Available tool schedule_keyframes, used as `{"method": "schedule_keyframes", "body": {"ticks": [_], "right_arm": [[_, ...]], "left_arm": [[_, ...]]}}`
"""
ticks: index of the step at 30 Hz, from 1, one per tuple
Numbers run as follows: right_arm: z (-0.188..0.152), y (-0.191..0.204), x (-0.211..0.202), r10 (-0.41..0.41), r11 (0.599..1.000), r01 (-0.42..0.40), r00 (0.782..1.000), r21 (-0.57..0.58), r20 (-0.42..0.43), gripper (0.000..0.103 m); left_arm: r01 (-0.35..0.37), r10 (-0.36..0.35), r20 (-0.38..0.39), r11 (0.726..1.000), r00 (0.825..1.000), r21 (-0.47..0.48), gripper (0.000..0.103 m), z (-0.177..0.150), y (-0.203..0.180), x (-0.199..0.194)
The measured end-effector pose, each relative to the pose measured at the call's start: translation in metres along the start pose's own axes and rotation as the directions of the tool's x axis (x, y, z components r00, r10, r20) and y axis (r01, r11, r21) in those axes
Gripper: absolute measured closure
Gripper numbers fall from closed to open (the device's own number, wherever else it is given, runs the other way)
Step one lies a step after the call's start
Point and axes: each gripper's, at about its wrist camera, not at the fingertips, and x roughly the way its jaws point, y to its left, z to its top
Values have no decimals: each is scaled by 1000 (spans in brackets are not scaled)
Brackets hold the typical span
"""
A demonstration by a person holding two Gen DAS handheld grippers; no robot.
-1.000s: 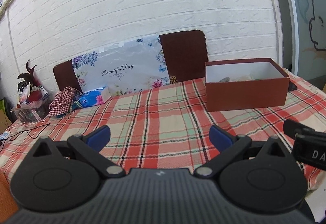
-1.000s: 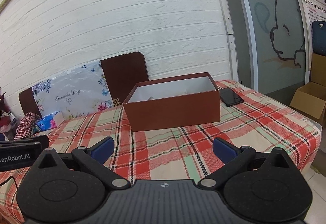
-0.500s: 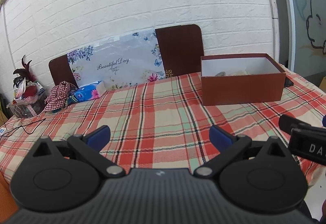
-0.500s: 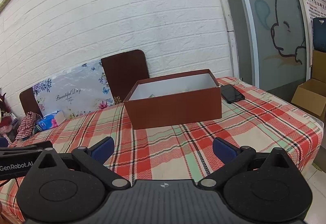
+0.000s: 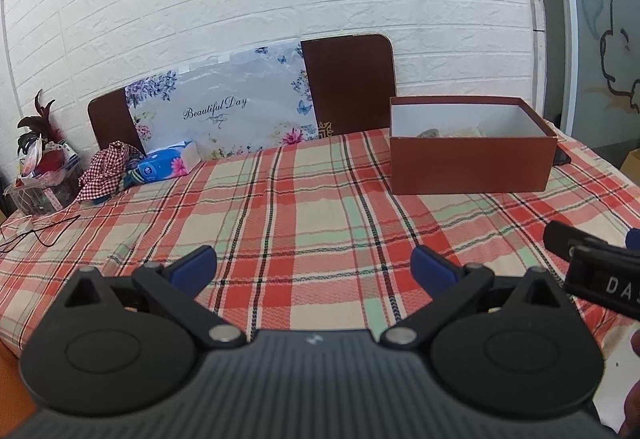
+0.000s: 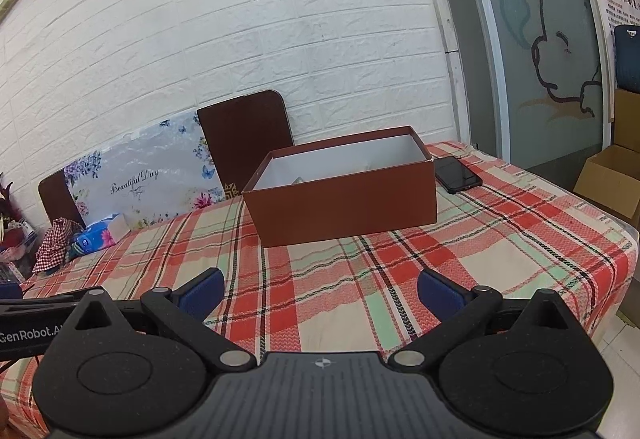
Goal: Organize objects
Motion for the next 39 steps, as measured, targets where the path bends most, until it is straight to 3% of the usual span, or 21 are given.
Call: {"method": "schedule_keyframes", "body": {"ticks": [39], "right_arm": [[-3,7,-2,-1,1000,1,1000,-12,1,1]], "left_arm": [[24,-25,-27,999,999,-25,0,-3,3,2]]}}
